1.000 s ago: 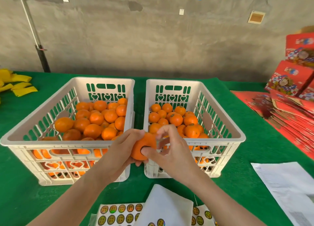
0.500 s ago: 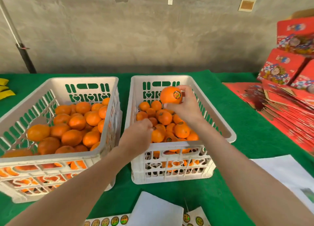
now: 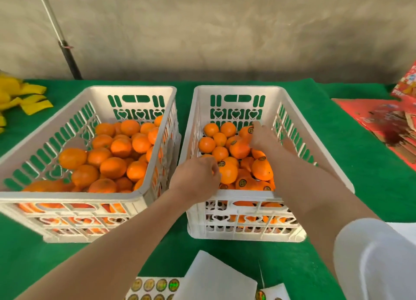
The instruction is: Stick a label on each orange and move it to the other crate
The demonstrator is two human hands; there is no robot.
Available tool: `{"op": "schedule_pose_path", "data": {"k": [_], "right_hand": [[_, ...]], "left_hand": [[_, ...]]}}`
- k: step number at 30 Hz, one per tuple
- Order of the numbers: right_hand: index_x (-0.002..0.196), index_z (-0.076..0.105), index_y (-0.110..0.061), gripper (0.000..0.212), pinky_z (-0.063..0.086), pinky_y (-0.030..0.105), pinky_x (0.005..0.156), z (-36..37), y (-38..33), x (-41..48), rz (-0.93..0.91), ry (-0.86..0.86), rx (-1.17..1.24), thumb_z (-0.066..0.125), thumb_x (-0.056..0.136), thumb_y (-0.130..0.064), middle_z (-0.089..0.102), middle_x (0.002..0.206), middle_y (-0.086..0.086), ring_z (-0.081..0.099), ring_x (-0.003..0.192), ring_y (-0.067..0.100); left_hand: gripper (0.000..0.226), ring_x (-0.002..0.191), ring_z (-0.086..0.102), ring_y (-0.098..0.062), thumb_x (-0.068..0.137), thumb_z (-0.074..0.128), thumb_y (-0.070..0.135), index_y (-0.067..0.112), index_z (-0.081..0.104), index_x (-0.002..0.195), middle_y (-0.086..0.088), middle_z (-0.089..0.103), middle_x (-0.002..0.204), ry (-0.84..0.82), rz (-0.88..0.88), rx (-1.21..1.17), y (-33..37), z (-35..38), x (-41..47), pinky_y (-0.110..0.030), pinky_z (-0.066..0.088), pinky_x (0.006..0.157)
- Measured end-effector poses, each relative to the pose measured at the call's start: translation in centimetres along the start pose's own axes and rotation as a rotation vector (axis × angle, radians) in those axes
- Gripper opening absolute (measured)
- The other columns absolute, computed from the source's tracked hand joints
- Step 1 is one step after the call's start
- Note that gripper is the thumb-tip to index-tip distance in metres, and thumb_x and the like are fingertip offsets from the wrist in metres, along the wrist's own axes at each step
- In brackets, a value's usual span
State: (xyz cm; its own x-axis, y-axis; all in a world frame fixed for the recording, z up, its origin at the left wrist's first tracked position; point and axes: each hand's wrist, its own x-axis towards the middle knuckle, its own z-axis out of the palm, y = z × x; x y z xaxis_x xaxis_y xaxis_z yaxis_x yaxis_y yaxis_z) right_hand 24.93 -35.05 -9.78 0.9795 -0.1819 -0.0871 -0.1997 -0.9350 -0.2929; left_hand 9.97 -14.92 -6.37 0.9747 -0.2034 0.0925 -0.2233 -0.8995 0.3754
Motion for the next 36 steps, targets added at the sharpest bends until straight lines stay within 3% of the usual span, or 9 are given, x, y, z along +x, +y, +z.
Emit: {"op": "schedule_pose_path", "data": {"k": [4, 8, 12, 15, 18, 23, 26, 30, 36], "right_hand": [[0.143, 0.030, -0.009, 0.065, 0.036, 0.042, 0.106, -3.8, -3.0, -3.4, -0.092, 0.261, 0.370, 0.063, 0.087, -0.014, 0.037, 0.142, 0.016, 0.037, 0.132, 0.032], [0.094, 0.062, -0.007, 0.009, 0.045, 0.018, 0.068, -6.1, -4.9, -14.4, -0.685, 0.640, 0.913, 0.058, 0.089, -0.013, 0.062, 0.085, -0.010, 0.059, 0.078, 0.005], [0.079, 0.063, -0.010, 0.021, 0.050, 0.030, 0.063, 2.7, -1.8, -25.4, -0.812, 0.041, 0.652, 0.058, 0.091, -0.027, 0.064, 0.077, -0.002, 0.057, 0.068, 0.007], [0.131, 0.045, -0.015, 0.046, 0.039, 0.036, 0.103, 9.0, 0.9, -27.1, -0.464, -0.494, 0.264, 0.058, 0.092, -0.033, 0.052, 0.133, 0.003, 0.048, 0.120, 0.016], [0.144, 0.026, -0.024, 0.068, 0.033, 0.040, 0.108, 11.7, 1.1, -27.0, -0.281, -0.519, 0.322, 0.062, 0.088, -0.038, 0.044, 0.141, 0.005, 0.041, 0.130, 0.023], [0.130, 0.044, -0.022, 0.049, 0.046, 0.024, 0.077, 13.3, 0.0, -26.9, -0.172, -0.400, 0.492, 0.058, 0.085, -0.011, 0.056, 0.085, -0.004, 0.055, 0.082, 0.010], [0.118, 0.052, -0.019, 0.037, 0.045, 0.023, 0.069, 12.0, 0.2, -26.8, -0.204, -0.345, 0.635, 0.058, 0.085, -0.003, 0.055, 0.083, 0.002, 0.054, 0.075, 0.014], [0.105, 0.056, -0.027, 0.032, 0.044, 0.015, 0.059, 9.7, 0.9, -26.8, -0.178, -0.270, 0.862, 0.061, 0.086, -0.001, 0.053, 0.092, 0.000, 0.053, 0.078, 0.016], [0.098, 0.058, -0.023, 0.022, 0.049, 0.023, 0.060, 8.1, 1.3, -28.0, -0.054, -0.173, 0.899, 0.060, 0.089, -0.003, 0.056, 0.092, 0.009, 0.057, 0.078, 0.017]], "left_hand": [[0.015, 0.074, 0.059, -0.013, 0.091, 0.049, 0.030, 0.024, 0.062, 0.089, 0.005, 0.066, 0.088, 0.017, -0.003, -0.025, -0.1, -0.1, -0.2, -0.029, 0.048, 0.063], [0.017, 0.068, 0.056, -0.014, 0.092, 0.047, 0.028, 0.023, 0.057, 0.079, 0.006, 0.060, 0.082, 0.043, 0.014, -0.007, -0.1, 0.0, -0.1, -0.026, 0.040, 0.052], [0.018, 0.083, 0.057, -0.019, 0.093, 0.050, 0.031, 0.017, 0.062, 0.097, -0.001, 0.062, 0.095, 0.104, 0.049, -0.058, -0.4, 0.3, -0.2, -0.029, 0.041, 0.064], [0.024, 0.081, 0.058, -0.018, 0.096, 0.049, 0.031, 0.013, 0.062, 0.107, -0.005, 0.065, 0.094, 0.230, 0.084, -0.183, -0.3, 0.4, -1.4, -0.032, 0.045, 0.066], [0.028, 0.094, 0.059, -0.021, 0.097, 0.051, 0.024, 0.007, 0.058, 0.118, -0.010, 0.064, 0.104, 0.318, 0.171, -0.279, 0.1, 0.5, -3.3, -0.032, 0.047, 0.080], [0.027, 0.109, 0.050, -0.020, 0.090, 0.060, 0.009, 0.001, 0.056, 0.115, -0.013, 0.055, 0.114, 0.433, 0.353, -0.337, -2.0, 2.6, -10.9, -0.018, 0.034, 0.096], [0.046, 0.111, 0.049, -0.017, 0.085, 0.070, 0.017, 0.005, 0.052, 0.125, -0.008, 0.053, 0.121, 0.224, 0.004, -0.446, -4.7, 5.3, -15.3, -0.032, 0.043, 0.098], [0.040, 0.089, 0.067, -0.023, 0.086, 0.068, 0.033, 0.010, 0.063, 0.118, -0.005, 0.071, 0.100, -0.491, -0.538, -0.796, -7.3, 6.3, -16.9, -0.030, 0.052, 0.084], [0.020, 0.072, 0.072, -0.022, 0.081, 0.069, 0.011, 0.003, 0.067, 0.099, -0.010, 0.075, 0.082, -0.568, -0.634, -1.114, -7.9, 7.1, -16.3, -0.025, 0.056, 0.066]]}}
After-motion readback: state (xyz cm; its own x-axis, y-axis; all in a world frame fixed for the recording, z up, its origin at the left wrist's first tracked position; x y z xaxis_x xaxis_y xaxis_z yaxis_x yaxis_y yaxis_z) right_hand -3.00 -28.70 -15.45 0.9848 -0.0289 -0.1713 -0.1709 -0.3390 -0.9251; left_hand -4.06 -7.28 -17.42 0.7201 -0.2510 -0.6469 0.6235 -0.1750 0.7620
